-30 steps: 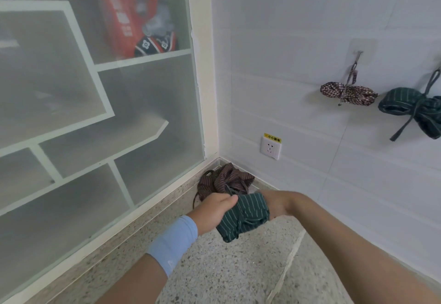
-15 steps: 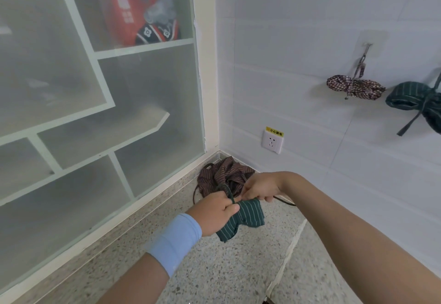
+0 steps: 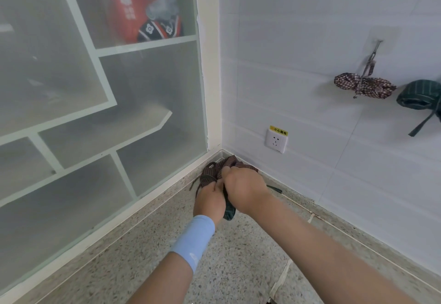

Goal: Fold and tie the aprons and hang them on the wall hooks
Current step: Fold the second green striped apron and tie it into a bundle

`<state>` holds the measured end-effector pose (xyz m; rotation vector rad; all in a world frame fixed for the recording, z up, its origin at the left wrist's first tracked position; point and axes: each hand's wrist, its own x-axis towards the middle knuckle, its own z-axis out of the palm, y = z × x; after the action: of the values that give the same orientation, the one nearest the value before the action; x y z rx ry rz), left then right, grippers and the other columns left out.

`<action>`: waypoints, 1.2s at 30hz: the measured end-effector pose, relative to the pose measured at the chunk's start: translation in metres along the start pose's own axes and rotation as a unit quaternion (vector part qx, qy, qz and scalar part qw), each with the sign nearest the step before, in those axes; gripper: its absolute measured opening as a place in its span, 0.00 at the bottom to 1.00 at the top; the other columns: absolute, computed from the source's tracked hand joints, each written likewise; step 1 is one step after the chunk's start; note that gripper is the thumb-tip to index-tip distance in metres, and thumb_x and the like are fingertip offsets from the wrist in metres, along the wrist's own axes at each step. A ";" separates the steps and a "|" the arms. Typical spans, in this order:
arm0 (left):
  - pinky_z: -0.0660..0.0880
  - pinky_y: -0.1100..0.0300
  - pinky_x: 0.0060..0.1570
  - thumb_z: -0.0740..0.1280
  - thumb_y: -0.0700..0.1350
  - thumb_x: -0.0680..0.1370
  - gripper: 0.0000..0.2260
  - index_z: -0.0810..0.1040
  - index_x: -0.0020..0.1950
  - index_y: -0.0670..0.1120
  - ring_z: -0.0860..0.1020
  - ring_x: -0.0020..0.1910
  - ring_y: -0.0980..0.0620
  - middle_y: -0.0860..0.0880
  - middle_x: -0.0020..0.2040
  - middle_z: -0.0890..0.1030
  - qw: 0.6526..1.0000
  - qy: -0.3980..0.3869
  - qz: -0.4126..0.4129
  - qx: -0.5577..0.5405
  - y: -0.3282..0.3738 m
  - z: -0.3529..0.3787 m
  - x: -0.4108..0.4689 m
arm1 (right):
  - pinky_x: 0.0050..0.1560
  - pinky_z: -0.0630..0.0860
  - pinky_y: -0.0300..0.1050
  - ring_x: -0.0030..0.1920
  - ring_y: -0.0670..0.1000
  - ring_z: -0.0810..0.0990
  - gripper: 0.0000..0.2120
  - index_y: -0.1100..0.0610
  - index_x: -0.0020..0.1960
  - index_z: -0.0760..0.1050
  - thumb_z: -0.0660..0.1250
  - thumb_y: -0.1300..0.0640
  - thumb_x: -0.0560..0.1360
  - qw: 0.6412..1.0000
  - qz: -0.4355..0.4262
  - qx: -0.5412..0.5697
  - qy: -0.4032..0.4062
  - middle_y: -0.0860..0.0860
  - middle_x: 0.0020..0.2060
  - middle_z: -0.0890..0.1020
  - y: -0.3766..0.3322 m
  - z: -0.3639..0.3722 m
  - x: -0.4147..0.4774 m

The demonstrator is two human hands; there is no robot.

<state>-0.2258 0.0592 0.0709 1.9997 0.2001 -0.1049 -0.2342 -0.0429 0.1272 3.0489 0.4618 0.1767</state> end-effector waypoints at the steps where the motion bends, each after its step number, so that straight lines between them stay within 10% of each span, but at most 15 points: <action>1: 0.70 0.56 0.38 0.56 0.47 0.82 0.17 0.74 0.36 0.47 0.75 0.36 0.48 0.46 0.38 0.79 1.000 0.007 -0.023 -0.012 -0.001 -0.004 0.003 | 0.38 0.65 0.47 0.50 0.59 0.81 0.09 0.59 0.57 0.70 0.60 0.64 0.77 1.000 -0.001 0.008 0.017 0.57 0.52 0.80 0.001 0.001 -0.004; 4: 0.70 0.61 0.38 0.55 0.43 0.83 0.16 0.79 0.42 0.49 0.72 0.34 0.54 0.52 0.40 0.77 0.990 0.087 -0.044 0.102 -0.012 -0.030 0.022 | 0.28 0.58 0.45 0.34 0.57 0.78 0.08 0.57 0.48 0.71 0.67 0.64 0.71 0.991 -0.006 0.036 0.131 0.54 0.39 0.79 0.001 0.000 -0.020; 6: 0.70 0.60 0.40 0.58 0.43 0.80 0.15 0.82 0.40 0.48 0.74 0.36 0.50 0.53 0.37 0.78 0.996 0.072 -0.018 -0.039 -0.011 -0.034 0.021 | 0.24 0.51 0.43 0.25 0.55 0.70 0.10 0.57 0.41 0.70 0.71 0.64 0.69 0.977 0.022 0.096 0.189 0.52 0.30 0.75 -0.002 0.017 -0.027; 11: 0.76 0.59 0.30 0.57 0.39 0.80 0.15 0.82 0.42 0.40 0.78 0.33 0.45 0.43 0.35 0.77 0.960 -0.034 -0.157 -0.229 -0.040 0.022 0.005 | 0.35 0.68 0.48 0.37 0.53 0.75 0.08 0.55 0.42 0.67 0.58 0.60 0.80 0.882 0.210 0.420 0.043 0.52 0.37 0.77 -0.016 0.110 -0.027; 18: 0.76 0.54 0.51 0.59 0.53 0.77 0.13 0.79 0.45 0.48 0.78 0.41 0.47 0.48 0.43 0.82 0.980 -0.083 -0.177 -0.023 -0.132 0.005 0.020 | 0.36 0.73 0.38 0.38 0.47 0.76 0.07 0.58 0.50 0.76 0.61 0.57 0.82 0.812 0.264 0.502 -0.139 0.52 0.43 0.81 0.008 0.186 -0.036; 24: 0.69 0.62 0.59 0.58 0.49 0.83 0.17 0.72 0.72 0.51 0.75 0.65 0.49 0.51 0.69 0.75 0.921 -0.276 -0.117 0.247 -0.171 0.010 0.018 | 0.73 0.62 0.47 0.72 0.53 0.68 0.26 0.51 0.77 0.64 0.62 0.54 0.80 0.878 0.225 0.371 -0.203 0.50 0.73 0.70 0.031 0.210 -0.035; 29: 0.70 0.57 0.66 0.60 0.49 0.82 0.19 0.69 0.74 0.53 0.74 0.66 0.49 0.48 0.72 0.72 0.902 -0.288 -0.088 0.310 -0.188 0.019 0.024 | 0.70 0.63 0.51 0.72 0.56 0.64 0.23 0.50 0.72 0.68 0.61 0.59 0.78 0.949 0.178 0.231 -0.119 0.53 0.72 0.67 0.021 0.222 -0.040; 32: 0.69 0.57 0.67 0.63 0.52 0.81 0.22 0.67 0.75 0.55 0.71 0.68 0.48 0.48 0.74 0.67 0.882 -0.323 -0.076 0.334 -0.200 0.027 0.027 | 0.54 0.72 0.42 0.62 0.53 0.75 0.18 0.52 0.70 0.70 0.59 0.57 0.80 0.919 0.220 0.271 -0.181 0.51 0.64 0.74 0.012 0.237 -0.041; 36: 0.58 0.53 0.75 0.66 0.58 0.77 0.36 0.51 0.80 0.57 0.58 0.76 0.46 0.48 0.79 0.55 0.835 -0.390 -0.056 0.384 -0.222 0.035 0.023 | 0.62 0.74 0.48 0.66 0.56 0.73 0.37 0.53 0.80 0.50 0.65 0.45 0.78 0.850 0.277 0.319 -0.315 0.55 0.72 0.65 -0.002 0.264 -0.049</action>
<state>-0.2442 0.1210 -0.1455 2.5342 -0.3101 -1.2200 -0.2491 -0.0649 -0.1404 3.4470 -0.5198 -1.1500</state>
